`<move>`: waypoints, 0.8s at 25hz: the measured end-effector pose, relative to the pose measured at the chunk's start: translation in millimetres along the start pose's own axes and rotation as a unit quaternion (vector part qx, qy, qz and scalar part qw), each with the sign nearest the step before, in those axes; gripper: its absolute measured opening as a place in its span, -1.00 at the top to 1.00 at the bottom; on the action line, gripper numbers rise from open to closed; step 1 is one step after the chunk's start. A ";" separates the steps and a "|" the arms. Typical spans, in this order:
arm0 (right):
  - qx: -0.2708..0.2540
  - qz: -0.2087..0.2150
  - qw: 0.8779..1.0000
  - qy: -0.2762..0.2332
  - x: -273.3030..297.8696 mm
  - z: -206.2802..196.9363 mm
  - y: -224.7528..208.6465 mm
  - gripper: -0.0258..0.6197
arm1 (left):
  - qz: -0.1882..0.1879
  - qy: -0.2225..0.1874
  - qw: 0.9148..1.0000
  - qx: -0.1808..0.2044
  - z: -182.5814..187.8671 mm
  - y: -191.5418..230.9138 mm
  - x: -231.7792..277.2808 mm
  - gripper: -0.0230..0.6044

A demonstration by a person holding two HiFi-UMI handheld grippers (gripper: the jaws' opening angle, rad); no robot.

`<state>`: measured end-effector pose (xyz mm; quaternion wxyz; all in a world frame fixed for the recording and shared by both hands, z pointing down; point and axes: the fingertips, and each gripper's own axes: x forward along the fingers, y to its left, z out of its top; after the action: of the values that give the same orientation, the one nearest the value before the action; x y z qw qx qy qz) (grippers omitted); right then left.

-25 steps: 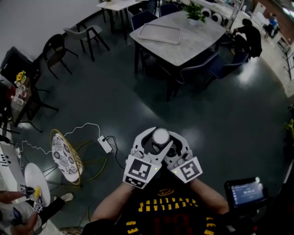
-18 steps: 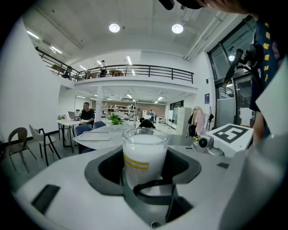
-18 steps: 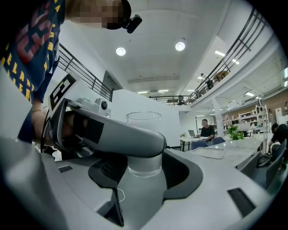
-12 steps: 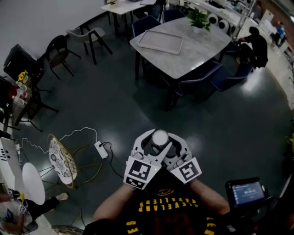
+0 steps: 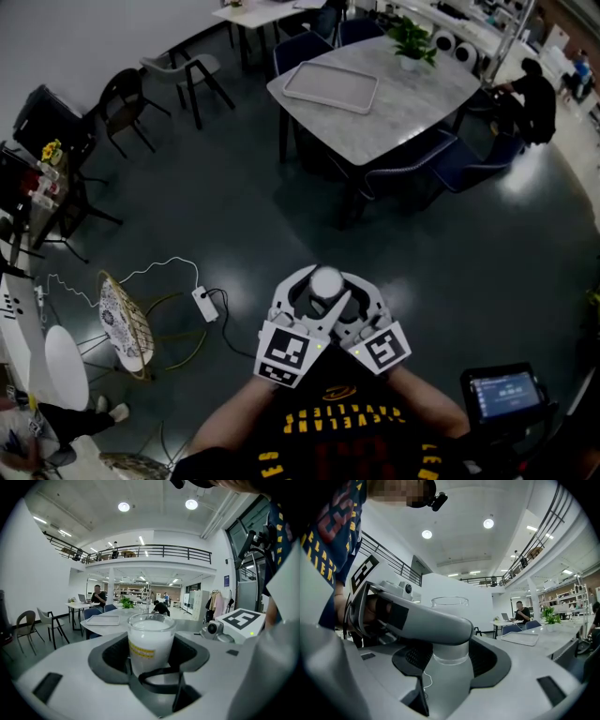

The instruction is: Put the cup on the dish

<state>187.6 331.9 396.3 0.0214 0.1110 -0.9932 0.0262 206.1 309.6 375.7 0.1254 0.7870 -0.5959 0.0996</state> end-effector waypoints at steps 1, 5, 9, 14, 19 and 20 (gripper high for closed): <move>-0.001 0.001 1.000 0.000 0.8 -0.1 -0.9 0.16 | 0.001 0.000 1.000 0.000 0.0 0.9 0.9 0.09; -0.004 0.001 1.000 0.000 7.6 1.1 -9.1 0.16 | 0.001 0.000 1.000 0.001 3.0 7.7 8.2 0.09; -0.004 -0.004 1.000 0.000 20.1 4.5 -18.1 0.16 | -0.002 -0.001 1.000 0.009 9.0 19.8 15.0 0.09; -0.010 -0.011 1.000 0.005 43.9 8.3 -33.1 0.16 | -0.008 -0.004 1.000 0.014 17.9 43.9 26.9 0.09; -0.008 -0.023 1.000 0.010 76.7 10.6 -54.3 0.16 | -0.021 0.000 1.000 0.019 25.3 76.2 45.0 0.09; -0.007 -0.026 1.000 0.010 85.0 12.0 -58.7 0.16 | -0.023 0.001 0.999 0.023 27.8 84.3 48.4 0.09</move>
<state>117.4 255.3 391.2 0.0327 0.1363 -0.9899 0.0196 138.2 234.8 370.8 0.1098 0.8031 -0.5750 0.1110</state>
